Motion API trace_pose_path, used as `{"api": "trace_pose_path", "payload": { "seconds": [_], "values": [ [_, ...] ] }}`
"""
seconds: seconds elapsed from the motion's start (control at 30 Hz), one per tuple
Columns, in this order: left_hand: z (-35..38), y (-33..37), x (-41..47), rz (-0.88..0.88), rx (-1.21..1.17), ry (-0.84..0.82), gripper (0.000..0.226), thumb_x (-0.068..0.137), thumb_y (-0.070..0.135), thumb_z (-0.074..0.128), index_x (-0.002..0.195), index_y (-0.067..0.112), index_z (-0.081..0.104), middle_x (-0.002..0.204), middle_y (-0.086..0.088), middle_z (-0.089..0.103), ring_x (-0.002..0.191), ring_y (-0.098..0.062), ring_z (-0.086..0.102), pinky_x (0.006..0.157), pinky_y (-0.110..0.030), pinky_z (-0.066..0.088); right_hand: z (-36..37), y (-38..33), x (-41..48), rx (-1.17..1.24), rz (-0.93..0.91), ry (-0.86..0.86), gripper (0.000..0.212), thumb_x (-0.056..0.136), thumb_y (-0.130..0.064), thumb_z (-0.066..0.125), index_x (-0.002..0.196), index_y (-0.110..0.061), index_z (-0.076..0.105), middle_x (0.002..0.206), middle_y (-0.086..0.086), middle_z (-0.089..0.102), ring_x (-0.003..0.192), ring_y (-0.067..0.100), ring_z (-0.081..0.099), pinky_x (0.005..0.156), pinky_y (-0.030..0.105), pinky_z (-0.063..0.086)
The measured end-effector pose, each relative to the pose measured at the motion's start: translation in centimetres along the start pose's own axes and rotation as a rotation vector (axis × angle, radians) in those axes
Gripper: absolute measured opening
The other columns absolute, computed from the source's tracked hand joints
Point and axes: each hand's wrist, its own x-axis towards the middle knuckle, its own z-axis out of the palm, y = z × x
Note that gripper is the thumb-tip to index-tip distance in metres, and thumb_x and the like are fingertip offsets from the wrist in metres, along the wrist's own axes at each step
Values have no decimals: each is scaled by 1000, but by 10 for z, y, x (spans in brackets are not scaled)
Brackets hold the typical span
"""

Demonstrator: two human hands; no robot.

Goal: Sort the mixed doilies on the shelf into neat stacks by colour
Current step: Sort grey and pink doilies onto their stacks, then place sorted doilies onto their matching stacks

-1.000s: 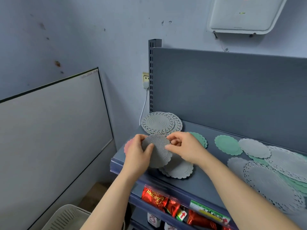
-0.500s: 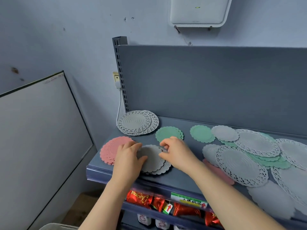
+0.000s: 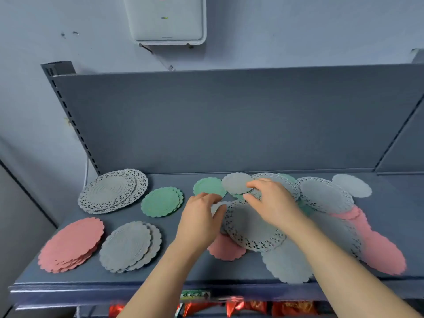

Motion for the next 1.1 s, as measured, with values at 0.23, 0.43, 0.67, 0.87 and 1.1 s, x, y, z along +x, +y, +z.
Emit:
{"api": "trace_pose_path", "payload": {
  "seconds": [0.23, 0.43, 0.67, 0.87, 1.1],
  "values": [
    [84, 91, 55, 7, -62, -211, 32, 93, 29, 53, 121, 17, 61, 121, -3, 62, 109, -21, 57, 91, -31, 46, -49, 120, 6, -60, 171, -33, 36, 95, -26, 49, 130, -17, 55, 133, 2, 56, 122, 22, 52, 100, 34, 42],
    [122, 109, 106, -68, 232, -337, 48, 87, 49, 56, 125, 20, 55, 129, -3, 56, 119, -28, 48, 98, -39, 42, -60, 188, 27, -46, 199, -212, 49, 93, -28, 55, 140, -17, 42, 148, 3, 39, 132, 22, 43, 107, 36, 37],
    [127, 99, 134, -216, 503, -444, 108, 50, 92, 50, 137, 29, 40, 140, 0, 42, 131, -26, 33, 106, -42, 29, -61, 225, 54, -29, 197, -424, 81, 87, -41, 62, 151, -17, 19, 158, 3, 18, 143, 23, 26, 114, 37, 30],
    [130, 104, 142, -327, 484, -388, 117, 29, 90, 62, 122, 20, 45, 126, -3, 49, 123, -27, 40, 104, -40, 32, -66, 232, 66, -69, 191, -386, 94, 70, -48, 74, 147, -21, 26, 144, 6, 27, 137, 27, 23, 111, 42, 32],
    [134, 109, 133, -159, 421, -127, 82, 48, 76, 71, 96, 18, 38, 98, 4, 44, 101, -24, 46, 88, -37, 35, -81, 231, 60, -15, 135, -180, 56, 71, -30, 77, 120, -18, 53, 121, 2, 46, 104, 22, 54, 79, 31, 44]
  ]
}}
